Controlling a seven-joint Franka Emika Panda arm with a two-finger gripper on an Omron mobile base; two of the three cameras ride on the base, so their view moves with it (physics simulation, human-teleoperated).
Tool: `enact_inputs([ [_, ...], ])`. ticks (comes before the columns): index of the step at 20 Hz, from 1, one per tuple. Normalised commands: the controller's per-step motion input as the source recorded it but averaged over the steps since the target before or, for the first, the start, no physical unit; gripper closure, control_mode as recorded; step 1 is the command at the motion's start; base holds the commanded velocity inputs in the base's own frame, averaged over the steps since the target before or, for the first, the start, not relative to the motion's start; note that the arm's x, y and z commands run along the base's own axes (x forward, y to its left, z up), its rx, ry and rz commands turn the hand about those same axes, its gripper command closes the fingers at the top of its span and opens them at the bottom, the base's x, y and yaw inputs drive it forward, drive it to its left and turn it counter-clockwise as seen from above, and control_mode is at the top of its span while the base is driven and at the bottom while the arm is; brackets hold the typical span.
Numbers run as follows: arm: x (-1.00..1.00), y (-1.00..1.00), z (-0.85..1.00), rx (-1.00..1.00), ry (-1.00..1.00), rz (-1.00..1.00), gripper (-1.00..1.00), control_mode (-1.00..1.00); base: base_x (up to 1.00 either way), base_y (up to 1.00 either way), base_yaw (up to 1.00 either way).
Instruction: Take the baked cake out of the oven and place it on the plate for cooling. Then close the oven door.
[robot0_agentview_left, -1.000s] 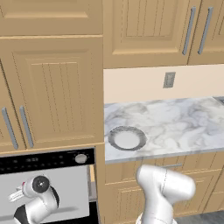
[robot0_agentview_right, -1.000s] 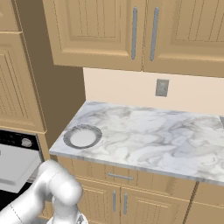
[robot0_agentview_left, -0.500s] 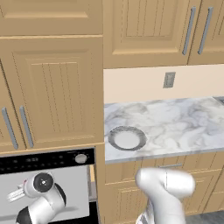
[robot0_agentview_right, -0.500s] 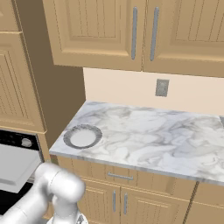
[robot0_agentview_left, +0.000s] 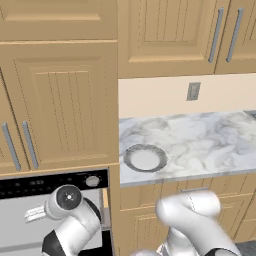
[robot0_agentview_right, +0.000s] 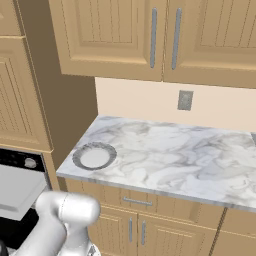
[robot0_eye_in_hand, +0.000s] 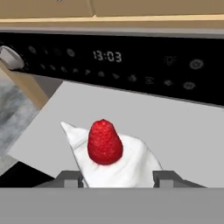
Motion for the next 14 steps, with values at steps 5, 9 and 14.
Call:
enact_inputs([
  [5, -0.56, -0.81, 0.75, 0.0, 0.01, -0.17, 1.0, -1.0, 0.0, 0.0, 0.0],
  [9, -0.56, -0.85, 0.69, 0.0, 0.0, -0.19, 1.0, -1.0, 0.0, 0.0, 0.0],
  [14, -0.51, -0.89, 0.73, 0.0, 0.0, -0.2, 1.0, -1.0, 0.0, 0.0, 0.0],
])
